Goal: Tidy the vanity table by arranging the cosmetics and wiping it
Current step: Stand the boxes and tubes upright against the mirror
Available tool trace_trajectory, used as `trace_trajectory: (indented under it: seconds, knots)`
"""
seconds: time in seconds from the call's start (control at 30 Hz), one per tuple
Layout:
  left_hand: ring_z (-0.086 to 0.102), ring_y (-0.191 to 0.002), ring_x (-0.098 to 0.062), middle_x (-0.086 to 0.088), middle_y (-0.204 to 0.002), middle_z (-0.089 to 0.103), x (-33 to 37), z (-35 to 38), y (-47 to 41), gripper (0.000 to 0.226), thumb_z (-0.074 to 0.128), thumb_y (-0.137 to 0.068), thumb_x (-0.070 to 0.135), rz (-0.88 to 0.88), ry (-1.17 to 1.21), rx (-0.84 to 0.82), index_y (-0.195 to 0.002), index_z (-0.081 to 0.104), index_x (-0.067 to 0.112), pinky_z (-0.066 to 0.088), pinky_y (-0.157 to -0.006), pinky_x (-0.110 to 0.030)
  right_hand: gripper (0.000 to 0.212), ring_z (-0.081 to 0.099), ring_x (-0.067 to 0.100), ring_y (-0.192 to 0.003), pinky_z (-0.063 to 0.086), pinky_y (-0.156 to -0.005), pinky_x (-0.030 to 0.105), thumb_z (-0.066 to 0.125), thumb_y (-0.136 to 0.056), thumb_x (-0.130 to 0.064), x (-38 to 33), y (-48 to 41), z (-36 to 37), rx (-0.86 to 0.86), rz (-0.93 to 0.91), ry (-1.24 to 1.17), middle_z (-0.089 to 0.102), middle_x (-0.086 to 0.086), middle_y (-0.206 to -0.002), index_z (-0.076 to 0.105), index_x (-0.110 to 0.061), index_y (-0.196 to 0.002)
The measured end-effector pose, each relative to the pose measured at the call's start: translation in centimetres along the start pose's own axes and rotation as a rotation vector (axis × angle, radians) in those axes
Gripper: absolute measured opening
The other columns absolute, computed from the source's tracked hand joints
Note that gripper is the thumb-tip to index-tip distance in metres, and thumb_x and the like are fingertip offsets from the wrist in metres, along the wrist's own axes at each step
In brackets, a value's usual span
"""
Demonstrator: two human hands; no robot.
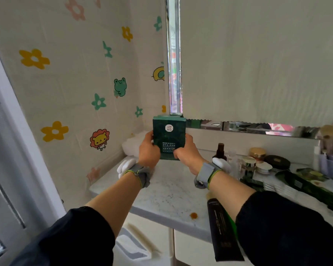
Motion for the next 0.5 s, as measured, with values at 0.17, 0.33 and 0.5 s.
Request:
trace_trajectory:
  seconds: [0.17,0.33,0.5]
  knots:
    - [0.060,-0.108,-0.025,-0.004,-0.130,0.058,-1.9,0.9,-4.7,0.053,0.042,-0.092,-0.002,-0.010,-0.021,-0.019,-0.140,0.043,0.020,0.052,-0.090,-0.037,0.068,0.054,0.024,-0.104,0.052,-0.084,0.034,0.056,-0.074,0.011,0.7,-3.9,1.5,0.012,-0.004,-0.014,0.056,0.010,-0.119,0.037,-0.015,-0.135]
    - [0.059,-0.113,-0.028,-0.005,-0.132,0.057,-3.3,2.1,-7.9,0.054,0.045,-0.091,-0.001,-0.045,-0.017,-0.063,-0.140,0.043,0.021,0.052,-0.094,-0.044,0.069,0.054,0.030,-0.110,0.052,-0.093,0.042,0.057,-0.074,0.008,2.0,-7.7,2.5,0.029,0.042,0.018,0.054,0.013,-0.124,0.036,-0.016,-0.136]
    - [0.061,-0.108,-0.031,-0.008,-0.128,0.060,-5.0,3.2,-10.7,0.055,0.042,-0.086,-0.003,-0.108,0.046,-0.063,-0.136,0.048,0.020,0.056,-0.088,-0.047,0.078,0.050,0.034,-0.117,0.049,-0.099,0.044,0.057,-0.078,0.000,3.1,-10.8,3.6,0.024,0.130,0.065,0.045,0.014,-0.134,0.025,-0.021,-0.146]
Point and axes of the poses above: each hand's wrist, its own y-axis away from the middle knuckle, its own z-axis out of the palm, x = y × z, the point moved 4 cm from there along -y, towards the middle knuckle
